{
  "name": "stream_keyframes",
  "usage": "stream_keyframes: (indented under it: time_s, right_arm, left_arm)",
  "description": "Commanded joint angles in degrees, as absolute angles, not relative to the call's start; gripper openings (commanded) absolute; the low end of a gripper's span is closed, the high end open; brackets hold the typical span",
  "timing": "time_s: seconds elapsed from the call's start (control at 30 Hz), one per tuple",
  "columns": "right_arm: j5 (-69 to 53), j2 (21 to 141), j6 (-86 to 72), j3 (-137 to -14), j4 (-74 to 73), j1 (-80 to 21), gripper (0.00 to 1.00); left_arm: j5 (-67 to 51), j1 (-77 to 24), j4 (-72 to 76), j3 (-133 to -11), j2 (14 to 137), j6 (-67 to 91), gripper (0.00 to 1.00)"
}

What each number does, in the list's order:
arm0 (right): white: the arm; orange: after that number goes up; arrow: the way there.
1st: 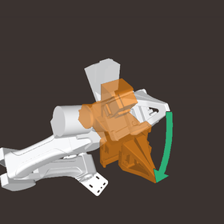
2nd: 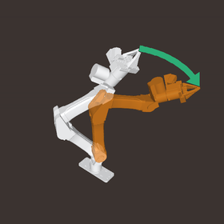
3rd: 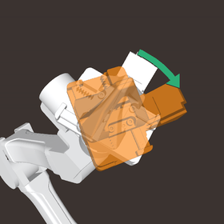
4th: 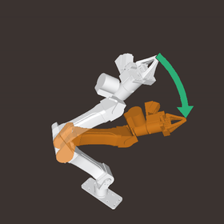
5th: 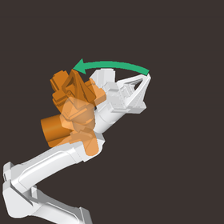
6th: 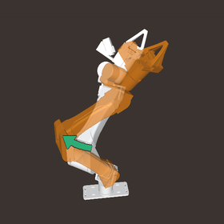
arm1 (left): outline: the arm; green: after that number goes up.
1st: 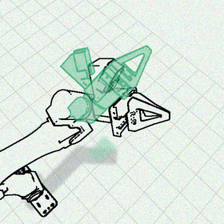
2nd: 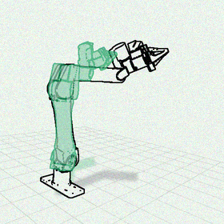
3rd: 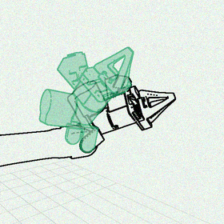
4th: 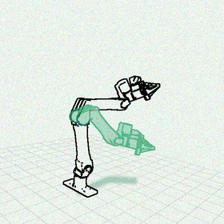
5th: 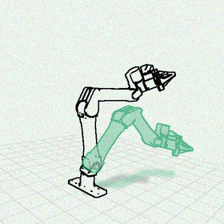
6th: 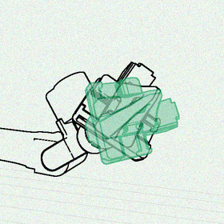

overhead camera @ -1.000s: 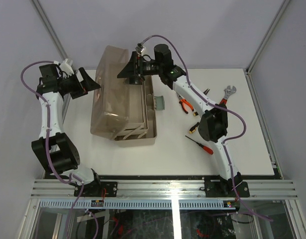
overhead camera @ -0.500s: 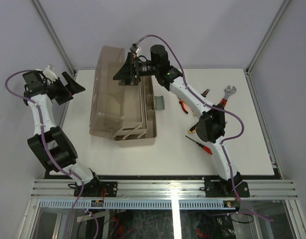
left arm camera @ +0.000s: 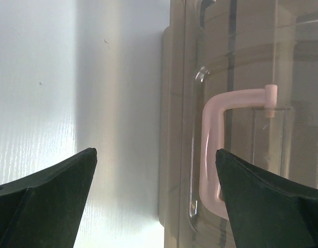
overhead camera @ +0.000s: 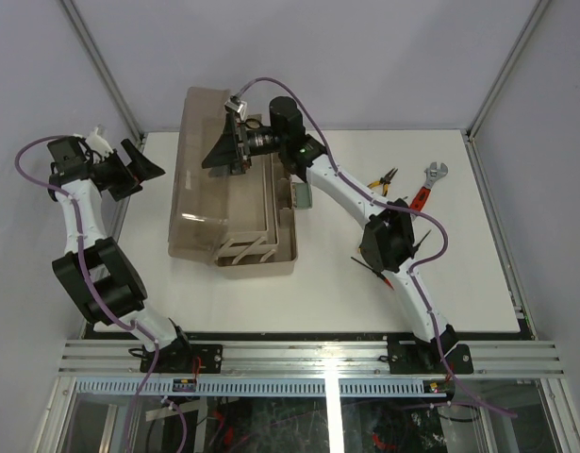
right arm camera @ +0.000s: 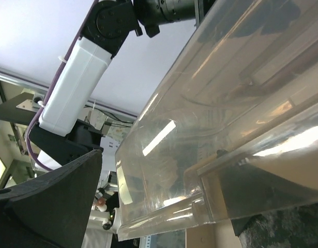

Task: Pack the tool kit

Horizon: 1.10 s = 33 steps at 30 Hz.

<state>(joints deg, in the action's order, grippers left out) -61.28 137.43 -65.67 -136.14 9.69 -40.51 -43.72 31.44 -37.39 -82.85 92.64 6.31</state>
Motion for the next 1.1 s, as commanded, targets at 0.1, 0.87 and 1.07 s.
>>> stream_keyframes:
  time_s: [0.1,0.87,1.07]
  right_arm:
    - [-62.62,136.2,-62.82,-138.88,9.08,-41.58,0.99]
    - [-59.39,132.08,-39.67,-142.11,-13.18,-43.66,1.0]
    - [-61.51,130.37,-40.24,-140.61,-8.51,-44.23,1.0]
  left_arm:
    - [-46.18,31.46,-36.03,-86.64,90.98,5.7,0.96]
    - [-48.38,31.28,-38.25,-86.73,87.81,4.42,0.96]
    - [-49.11,31.2,-38.61,-86.78,87.45,3.9,0.96]
